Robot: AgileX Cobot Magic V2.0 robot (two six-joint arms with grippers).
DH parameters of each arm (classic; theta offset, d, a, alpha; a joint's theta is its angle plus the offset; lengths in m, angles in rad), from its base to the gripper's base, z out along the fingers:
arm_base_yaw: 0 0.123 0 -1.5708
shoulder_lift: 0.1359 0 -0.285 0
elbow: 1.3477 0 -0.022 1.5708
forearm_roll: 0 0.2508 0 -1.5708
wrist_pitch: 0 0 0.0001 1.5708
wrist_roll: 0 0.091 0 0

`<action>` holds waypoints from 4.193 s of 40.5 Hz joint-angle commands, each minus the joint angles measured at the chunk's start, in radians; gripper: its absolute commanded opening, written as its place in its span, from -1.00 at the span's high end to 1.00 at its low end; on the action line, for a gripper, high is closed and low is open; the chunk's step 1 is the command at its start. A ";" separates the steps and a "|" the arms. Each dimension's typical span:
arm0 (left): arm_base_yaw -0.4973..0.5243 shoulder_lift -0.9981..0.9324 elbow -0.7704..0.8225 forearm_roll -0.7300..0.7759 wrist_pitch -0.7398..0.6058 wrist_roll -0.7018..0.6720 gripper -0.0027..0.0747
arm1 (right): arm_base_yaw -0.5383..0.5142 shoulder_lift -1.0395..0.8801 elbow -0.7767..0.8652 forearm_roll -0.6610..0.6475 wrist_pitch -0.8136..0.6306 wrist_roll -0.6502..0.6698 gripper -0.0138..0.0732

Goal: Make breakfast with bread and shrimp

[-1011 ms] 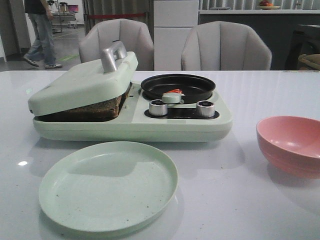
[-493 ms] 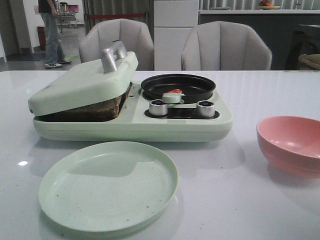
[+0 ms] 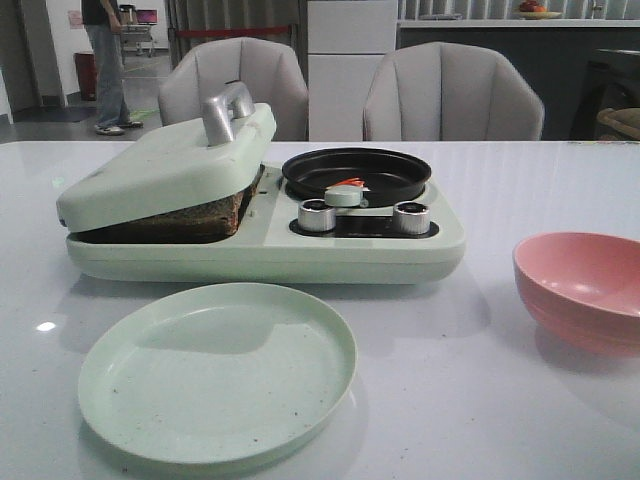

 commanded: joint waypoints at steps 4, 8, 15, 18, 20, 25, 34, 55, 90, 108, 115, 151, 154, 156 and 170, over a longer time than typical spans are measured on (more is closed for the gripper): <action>-0.006 0.000 -0.029 -0.014 -0.069 -0.003 0.67 | 0.003 0.003 -0.024 -0.007 -0.062 -0.004 0.60; -0.006 0.000 -0.029 -0.014 -0.069 -0.003 0.67 | 0.003 0.003 -0.024 -0.007 -0.062 -0.004 0.60; -0.006 0.000 -0.029 -0.014 -0.069 -0.003 0.67 | 0.003 0.003 -0.024 -0.007 -0.062 -0.004 0.60; -0.006 0.000 -0.029 -0.014 -0.069 -0.003 0.67 | 0.003 0.003 -0.024 -0.007 -0.062 -0.004 0.60; -0.006 0.000 -0.029 -0.014 -0.069 -0.003 0.67 | 0.003 0.003 -0.024 -0.007 -0.062 -0.004 0.60; 0.008 -0.052 -0.025 -0.005 -0.074 -0.003 0.67 | 0.003 0.003 -0.024 -0.007 -0.062 -0.004 0.60; 0.100 -0.227 0.130 0.104 -0.265 -0.003 0.67 | 0.003 0.003 -0.024 -0.007 -0.062 -0.004 0.60; 0.194 -0.642 0.628 0.385 -0.614 -0.315 0.67 | 0.003 0.003 -0.024 -0.007 -0.062 -0.004 0.60; 0.259 -0.658 0.688 0.306 -0.782 -0.194 0.67 | 0.003 0.003 -0.024 -0.007 -0.062 -0.004 0.60; 0.259 -0.656 0.688 0.306 -0.782 -0.194 0.67 | 0.003 0.003 -0.024 -0.007 -0.062 -0.004 0.60; 0.259 -0.656 0.688 0.306 -0.782 -0.194 0.67 | 0.003 0.003 -0.024 -0.007 -0.062 -0.004 0.60; 0.259 -0.655 0.688 0.306 -0.782 -0.194 0.67 | -0.215 -0.474 0.612 -0.031 -0.866 -0.003 0.60; 0.259 -0.655 0.688 0.306 -0.782 -0.194 0.67 | -0.215 -0.474 0.612 -0.007 -0.883 -0.003 0.60; 0.259 -0.655 0.688 0.306 -0.782 -0.194 0.67 | -0.215 -0.474 0.612 0.021 -0.898 -0.003 0.60; 0.259 -0.655 0.688 0.306 -0.782 -0.194 0.67 | -0.215 -0.474 0.612 0.028 -0.900 -0.003 0.60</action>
